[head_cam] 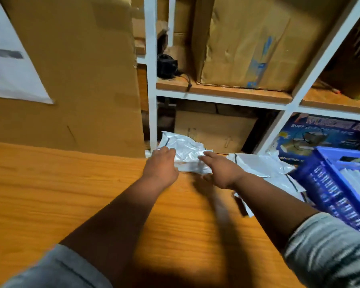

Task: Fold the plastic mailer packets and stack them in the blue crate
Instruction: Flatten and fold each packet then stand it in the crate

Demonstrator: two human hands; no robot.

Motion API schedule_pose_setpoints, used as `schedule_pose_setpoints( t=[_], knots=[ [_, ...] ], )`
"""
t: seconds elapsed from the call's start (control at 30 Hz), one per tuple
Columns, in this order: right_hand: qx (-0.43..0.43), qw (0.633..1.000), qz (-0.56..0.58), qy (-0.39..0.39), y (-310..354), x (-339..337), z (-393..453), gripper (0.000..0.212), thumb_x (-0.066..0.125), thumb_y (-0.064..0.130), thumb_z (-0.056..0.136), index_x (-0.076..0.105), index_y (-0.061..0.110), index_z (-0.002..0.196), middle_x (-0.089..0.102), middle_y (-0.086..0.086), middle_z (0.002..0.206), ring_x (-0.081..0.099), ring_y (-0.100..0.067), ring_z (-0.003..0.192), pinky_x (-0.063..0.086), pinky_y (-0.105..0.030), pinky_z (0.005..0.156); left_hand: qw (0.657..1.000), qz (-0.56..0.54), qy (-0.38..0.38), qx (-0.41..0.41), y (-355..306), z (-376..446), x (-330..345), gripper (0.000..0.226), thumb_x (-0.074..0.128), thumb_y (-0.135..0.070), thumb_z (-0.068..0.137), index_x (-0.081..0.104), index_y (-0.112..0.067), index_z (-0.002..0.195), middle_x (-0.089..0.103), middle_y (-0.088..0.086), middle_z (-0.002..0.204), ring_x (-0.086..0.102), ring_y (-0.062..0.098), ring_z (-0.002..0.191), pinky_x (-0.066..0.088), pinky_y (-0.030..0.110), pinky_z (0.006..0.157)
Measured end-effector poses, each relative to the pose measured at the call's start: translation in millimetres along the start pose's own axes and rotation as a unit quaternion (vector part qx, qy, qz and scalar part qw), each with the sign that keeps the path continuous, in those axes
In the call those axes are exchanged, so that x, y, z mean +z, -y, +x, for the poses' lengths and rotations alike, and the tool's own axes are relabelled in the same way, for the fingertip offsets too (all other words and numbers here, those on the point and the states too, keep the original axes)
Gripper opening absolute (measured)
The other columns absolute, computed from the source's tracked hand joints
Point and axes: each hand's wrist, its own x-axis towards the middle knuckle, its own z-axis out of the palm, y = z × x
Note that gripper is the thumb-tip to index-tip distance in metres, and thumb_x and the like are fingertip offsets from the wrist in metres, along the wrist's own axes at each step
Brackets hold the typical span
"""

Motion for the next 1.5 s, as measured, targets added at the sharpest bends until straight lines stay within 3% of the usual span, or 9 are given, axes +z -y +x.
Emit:
schedule_pose_setpoints(
  t=[0.17,0.33,0.5,0.63,0.8,0.93,1.03,1.33,1.5],
  knots=[
    [0.068,0.997,0.041,-0.014,9,3,36,0.093,0.079,0.034,0.093,0.025,0.025,0.168,0.011,0.0,0.179,0.055,-0.035,0.141,0.048,-0.042,0.113,1.0,0.0,0.024,-0.01,41,29,16,0.075,0.073,-0.031,0.093,0.037,-0.028,0.159,0.05,-0.003,0.153,0.044,0.031,0.132,0.054,0.048,0.1],
    [0.12,0.993,0.006,0.005,13,12,44,0.093,0.074,0.033,0.095,0.019,0.025,0.169,0.032,-0.011,0.164,0.062,-0.039,0.126,0.054,-0.046,0.101,0.995,0.084,-0.012,-0.044,37,42,34,0.056,0.074,-0.035,0.088,0.055,-0.03,0.14,0.058,0.001,0.129,0.047,0.031,0.121,0.044,0.047,0.097],
    [0.107,0.99,-0.07,-0.059,16,28,14,0.029,0.066,0.033,0.096,0.064,0.025,0.125,0.052,-0.004,0.115,0.064,-0.032,0.098,0.058,-0.042,0.075,0.993,0.085,-0.061,0.049,31,2,45,0.021,0.074,-0.023,0.08,0.069,-0.029,0.099,0.055,-0.001,0.107,0.048,0.03,0.107,0.04,0.045,0.084],
    [0.059,0.989,-0.09,-0.102,0,63,-54,0.011,0.069,0.025,0.089,0.061,0.024,0.097,0.051,-0.001,0.1,0.059,-0.032,0.088,0.048,-0.039,0.06,0.988,0.018,-0.07,0.135,37,-52,67,0.032,0.075,-0.011,0.071,0.061,-0.023,0.097,0.06,-0.001,0.1,0.055,0.031,0.098,0.044,0.044,0.078],
    [-0.002,0.987,-0.106,-0.117,-19,116,-165,0.017,0.069,0.032,0.09,0.059,0.026,0.103,0.052,-0.001,0.103,0.052,-0.033,0.091,0.046,-0.047,0.071,0.972,0.007,-0.024,0.235,21,-122,99,0.019,0.066,-0.011,0.072,0.059,-0.019,0.088,0.065,0.004,0.097,0.061,0.037,0.092,0.049,0.049,0.072],
    [0.006,0.991,-0.094,-0.1,-40,150,-236,0.023,0.061,0.029,0.095,0.06,0.027,0.117,0.058,-0.001,0.111,0.053,-0.032,0.093,0.048,-0.049,0.075,0.945,-0.046,-0.06,0.318,14,-170,123,0.023,0.056,-0.014,0.097,0.075,-0.011,0.108,0.072,0.009,0.13,0.067,0.035,0.12,0.054,0.047,0.092],
    [0.011,0.991,-0.076,-0.114,-49,164,-277,0.031,0.057,0.03,0.098,0.068,0.025,0.127,0.063,-0.001,0.125,0.057,-0.032,0.095,0.05,-0.047,0.077,0.928,-0.068,-0.074,0.358,2,-197,140,0.036,0.046,-0.018,0.109,0.077,-0.004,0.12,0.071,0.016,0.136,0.062,0.036,0.128,0.048,0.047,0.104],
    [-0.003,0.981,-0.014,-0.193,-65,194,-366,0.031,0.066,0.02,0.096,0.076,0.019,0.125,0.07,-0.005,0.11,0.059,-0.034,0.088,0.047,-0.044,0.071,0.95,0.04,-0.027,0.308,-58,-300,115,0.04,0.042,-0.013,0.107,0.073,-0.002,0.13,0.065,0.018,0.145,0.058,0.037,0.14,0.041,0.053,0.12],
    [0.012,0.975,0.062,-0.211,-56,182,-404,0.038,0.06,0.044,0.106,0.071,0.021,0.135,0.068,-0.002,0.119,0.062,-0.031,0.102,0.049,-0.048,0.083,0.967,0.071,-0.016,0.244,-90,-334,92,0.041,0.059,-0.023,0.1,0.07,-0.004,0.134,0.059,0.021,0.15,0.053,0.04,0.143,0.032,0.054,0.124]
  ],
)
